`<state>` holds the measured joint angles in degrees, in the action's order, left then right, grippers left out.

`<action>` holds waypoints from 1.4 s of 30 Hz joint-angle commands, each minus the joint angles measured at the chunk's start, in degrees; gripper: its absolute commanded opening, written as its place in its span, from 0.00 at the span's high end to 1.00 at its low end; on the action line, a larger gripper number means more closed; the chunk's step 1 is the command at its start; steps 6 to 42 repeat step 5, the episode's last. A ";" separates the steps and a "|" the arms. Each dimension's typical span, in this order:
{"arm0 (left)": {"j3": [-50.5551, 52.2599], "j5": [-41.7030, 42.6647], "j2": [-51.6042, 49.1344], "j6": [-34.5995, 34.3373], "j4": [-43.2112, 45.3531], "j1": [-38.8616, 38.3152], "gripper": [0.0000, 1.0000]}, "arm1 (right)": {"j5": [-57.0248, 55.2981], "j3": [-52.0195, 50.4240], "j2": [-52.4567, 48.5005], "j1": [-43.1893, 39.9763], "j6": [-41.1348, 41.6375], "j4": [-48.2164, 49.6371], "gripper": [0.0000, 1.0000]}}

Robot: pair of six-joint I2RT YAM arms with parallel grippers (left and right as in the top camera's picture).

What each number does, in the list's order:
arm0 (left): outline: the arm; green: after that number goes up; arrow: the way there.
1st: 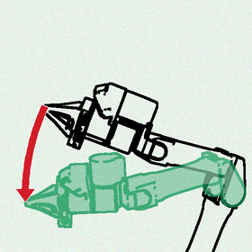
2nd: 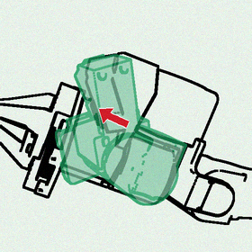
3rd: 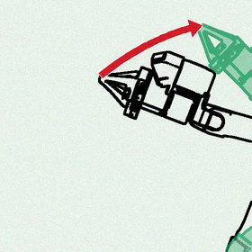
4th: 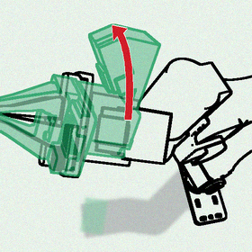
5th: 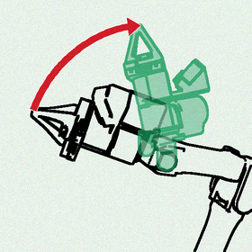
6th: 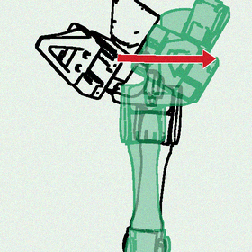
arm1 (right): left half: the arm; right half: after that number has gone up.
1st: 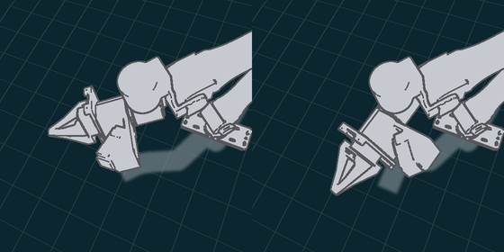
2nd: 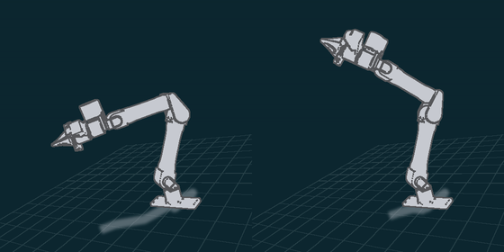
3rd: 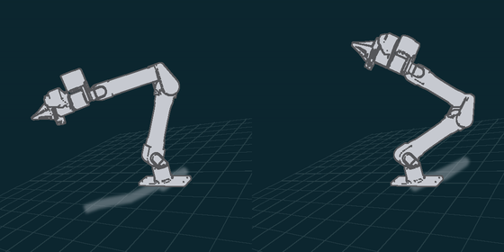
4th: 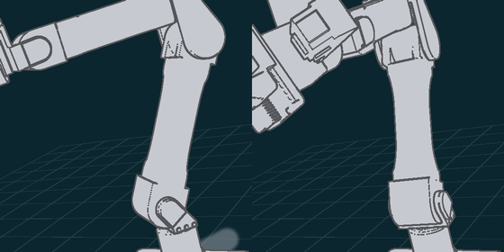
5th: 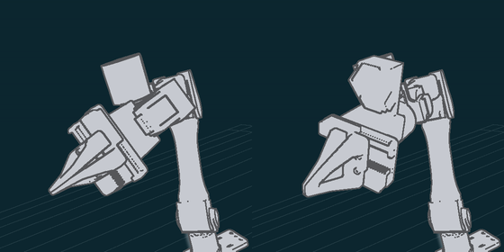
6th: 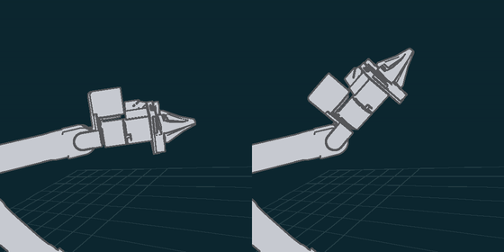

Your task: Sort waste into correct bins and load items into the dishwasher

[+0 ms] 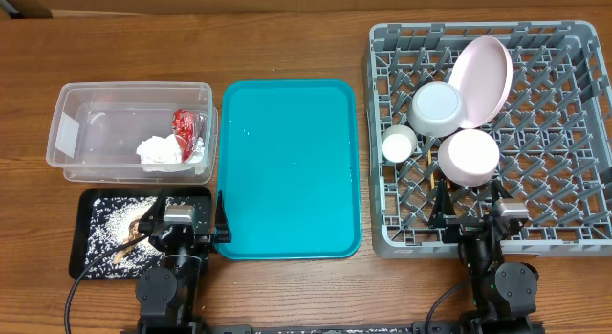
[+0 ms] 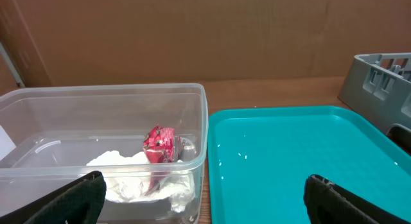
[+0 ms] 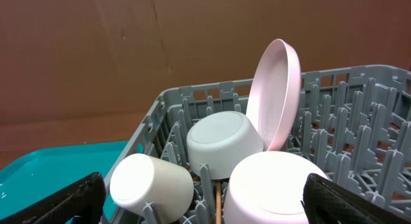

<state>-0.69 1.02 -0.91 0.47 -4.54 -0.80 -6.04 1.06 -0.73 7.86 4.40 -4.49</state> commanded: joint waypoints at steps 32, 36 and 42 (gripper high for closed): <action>0.42 0.00 0.66 1.25 0.13 -0.37 0.00 | -0.28 -0.59 0.57 -0.22 -0.33 0.31 0.00; 0.42 0.00 0.66 1.25 0.13 -0.37 0.00 | -0.28 -0.59 0.57 -0.22 -0.33 0.31 0.00; 0.42 0.00 0.66 1.25 0.13 -0.37 0.00 | -0.28 -0.59 0.57 -0.22 -0.33 0.31 0.00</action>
